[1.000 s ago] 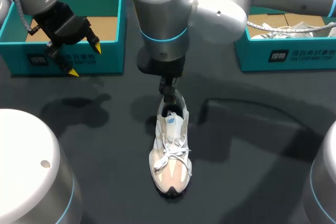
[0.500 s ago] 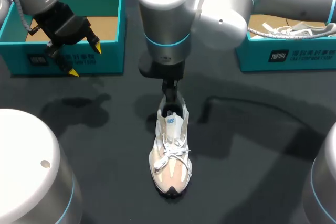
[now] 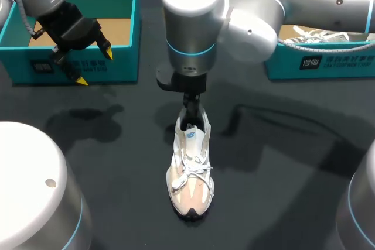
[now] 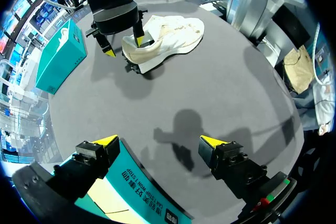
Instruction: Take the shoe out of the shoebox, open the shoe tongue, remove and reinsert the insole, then place the shoe into the shoebox
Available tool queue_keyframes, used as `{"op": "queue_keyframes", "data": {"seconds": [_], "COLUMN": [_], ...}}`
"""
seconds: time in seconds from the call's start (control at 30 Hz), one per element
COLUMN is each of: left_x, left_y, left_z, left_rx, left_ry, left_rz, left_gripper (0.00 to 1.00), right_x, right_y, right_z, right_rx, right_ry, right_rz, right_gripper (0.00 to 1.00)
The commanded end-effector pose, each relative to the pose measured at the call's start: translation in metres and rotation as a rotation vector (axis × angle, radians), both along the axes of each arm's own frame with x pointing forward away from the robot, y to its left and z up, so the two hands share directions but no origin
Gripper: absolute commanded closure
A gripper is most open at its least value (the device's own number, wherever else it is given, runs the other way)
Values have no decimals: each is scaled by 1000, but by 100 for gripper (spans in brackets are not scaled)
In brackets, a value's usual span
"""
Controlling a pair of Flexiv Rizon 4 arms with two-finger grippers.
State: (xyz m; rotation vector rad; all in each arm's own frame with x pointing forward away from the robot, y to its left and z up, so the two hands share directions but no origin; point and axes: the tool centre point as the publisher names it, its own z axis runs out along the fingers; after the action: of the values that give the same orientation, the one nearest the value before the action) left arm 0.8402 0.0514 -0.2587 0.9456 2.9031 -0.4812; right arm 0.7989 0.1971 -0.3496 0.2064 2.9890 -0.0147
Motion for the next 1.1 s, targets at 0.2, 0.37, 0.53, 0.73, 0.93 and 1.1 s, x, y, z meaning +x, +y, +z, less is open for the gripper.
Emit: {"op": "queue_keyframes", "data": {"seconds": [0.2,0.37,0.53,0.73,0.93,1.1], "left_x": [0,0,0,0,0,0], "left_y": [0,0,0,0,0,0], "left_z": [0,0,0,0,0,0], "left_rx": [3,3,3,3,3,3], "left_ry": [-1,-1,-1,-1,-1,-1], "left_rz": [0,0,0,0,0,0], "left_gripper": [0,0,0,0,0,0], "right_x": [5,5,5,5,4,2], "right_y": [2,5,7,9,10,11], "right_z": [-16,-20,-27,-35,-40,-40], "right_rx": [22,28,43,47,51,51], "right_ry": [20,25,35,62,77,81], "right_rz": [8,9,7,10,10,10], "right_gripper": [29,31,30,35,42,56]}}
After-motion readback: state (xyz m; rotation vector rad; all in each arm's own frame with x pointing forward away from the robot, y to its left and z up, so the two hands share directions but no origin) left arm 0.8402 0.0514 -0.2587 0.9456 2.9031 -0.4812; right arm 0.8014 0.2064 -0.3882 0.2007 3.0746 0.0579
